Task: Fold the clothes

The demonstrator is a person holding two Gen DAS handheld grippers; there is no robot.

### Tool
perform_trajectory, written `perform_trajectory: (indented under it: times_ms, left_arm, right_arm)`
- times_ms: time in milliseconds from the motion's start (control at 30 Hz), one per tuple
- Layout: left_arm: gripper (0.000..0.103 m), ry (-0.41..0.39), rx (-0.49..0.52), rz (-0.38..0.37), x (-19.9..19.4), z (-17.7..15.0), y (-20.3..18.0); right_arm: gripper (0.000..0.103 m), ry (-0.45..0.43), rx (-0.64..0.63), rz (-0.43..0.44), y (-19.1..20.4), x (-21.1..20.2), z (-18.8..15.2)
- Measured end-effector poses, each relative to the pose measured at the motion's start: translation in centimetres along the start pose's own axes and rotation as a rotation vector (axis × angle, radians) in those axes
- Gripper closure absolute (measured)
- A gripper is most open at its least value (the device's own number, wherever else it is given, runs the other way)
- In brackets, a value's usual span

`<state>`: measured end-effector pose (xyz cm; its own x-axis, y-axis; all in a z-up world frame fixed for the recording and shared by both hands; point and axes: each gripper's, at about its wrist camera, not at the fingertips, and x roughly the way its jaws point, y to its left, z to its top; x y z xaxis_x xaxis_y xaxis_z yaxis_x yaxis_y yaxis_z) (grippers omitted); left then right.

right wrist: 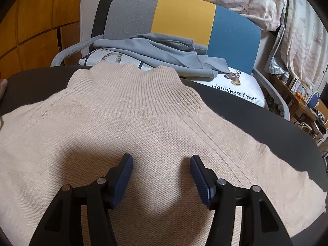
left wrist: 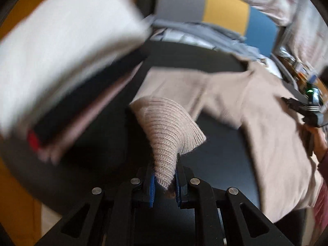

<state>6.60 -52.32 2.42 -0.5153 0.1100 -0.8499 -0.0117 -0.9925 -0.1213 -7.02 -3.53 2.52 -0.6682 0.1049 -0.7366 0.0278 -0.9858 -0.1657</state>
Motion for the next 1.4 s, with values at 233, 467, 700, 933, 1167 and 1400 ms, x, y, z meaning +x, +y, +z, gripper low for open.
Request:
perform_trajectory:
  times_ms: [233, 467, 700, 933, 1167, 1400]
  left_arm:
    - [0.052, -0.032, -0.249, -0.041, 0.1, -3.3, 3.7]
    - [0.000, -0.195, -0.355, 0.069, -1.5, -3.7, 3.2]
    - [0.003, -0.142, -0.386, 0.187, 0.9, -2.5, 2.9]
    - [0.031, -0.160, -0.402, 0.181, 0.9, -2.9, 3.5]
    - [0.090, -0.139, -0.425, 0.131, -0.2, -4.3, 5.5]
    - [0.098, -0.162, -0.425, 0.152, -2.6, -5.5, 8.1]
  right_arm:
    - [0.044, -0.014, -0.063, -0.075, 1.2, -0.3, 0.0]
    - [0.044, -0.032, -0.143, -0.165, 2.6, -0.6, -0.2]
    - [0.044, -0.024, -0.185, -0.181, 3.3, -1.1, 0.1]
    - [0.044, -0.058, -0.009, 0.243, 7.1, -7.2, 0.2]
    - [0.060, 0.003, 0.012, 0.500, 16.1, -7.3, 0.4]
    - [0.075, 0.057, -0.108, 0.400, 20.3, -4.4, -0.1]
